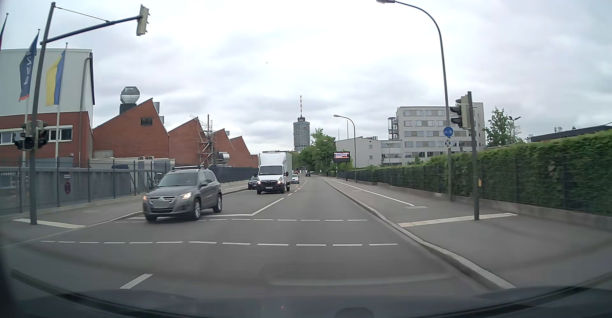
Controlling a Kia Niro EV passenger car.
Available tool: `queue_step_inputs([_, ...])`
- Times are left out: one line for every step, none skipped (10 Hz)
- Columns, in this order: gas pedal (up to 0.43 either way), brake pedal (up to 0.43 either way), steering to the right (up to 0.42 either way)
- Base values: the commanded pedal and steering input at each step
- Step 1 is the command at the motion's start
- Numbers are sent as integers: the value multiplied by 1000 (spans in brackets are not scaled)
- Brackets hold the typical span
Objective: Follow the waypoints while adhering to traffic rules and regulations
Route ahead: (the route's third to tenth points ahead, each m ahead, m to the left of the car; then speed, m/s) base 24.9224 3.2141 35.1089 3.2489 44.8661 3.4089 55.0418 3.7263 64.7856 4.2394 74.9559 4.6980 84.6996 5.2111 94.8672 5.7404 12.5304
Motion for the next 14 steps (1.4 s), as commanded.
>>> queue_step_inputs([331, 0, -4])
queue_step_inputs([287, 0, -4])
queue_step_inputs([287, 0, -4])
queue_step_inputs([280, 0, -4])
queue_step_inputs([280, 0, -3])
queue_step_inputs([280, 0, -2])
queue_step_inputs([280, 0, -2])
queue_step_inputs([268, 0, -3])
queue_step_inputs([248, 0, -2])
queue_step_inputs([220, 0, -3])
queue_step_inputs([197, 0, -4])
queue_step_inputs([197, 0, -4])
queue_step_inputs([177, 0, -4])
queue_step_inputs([157, 0, -5])
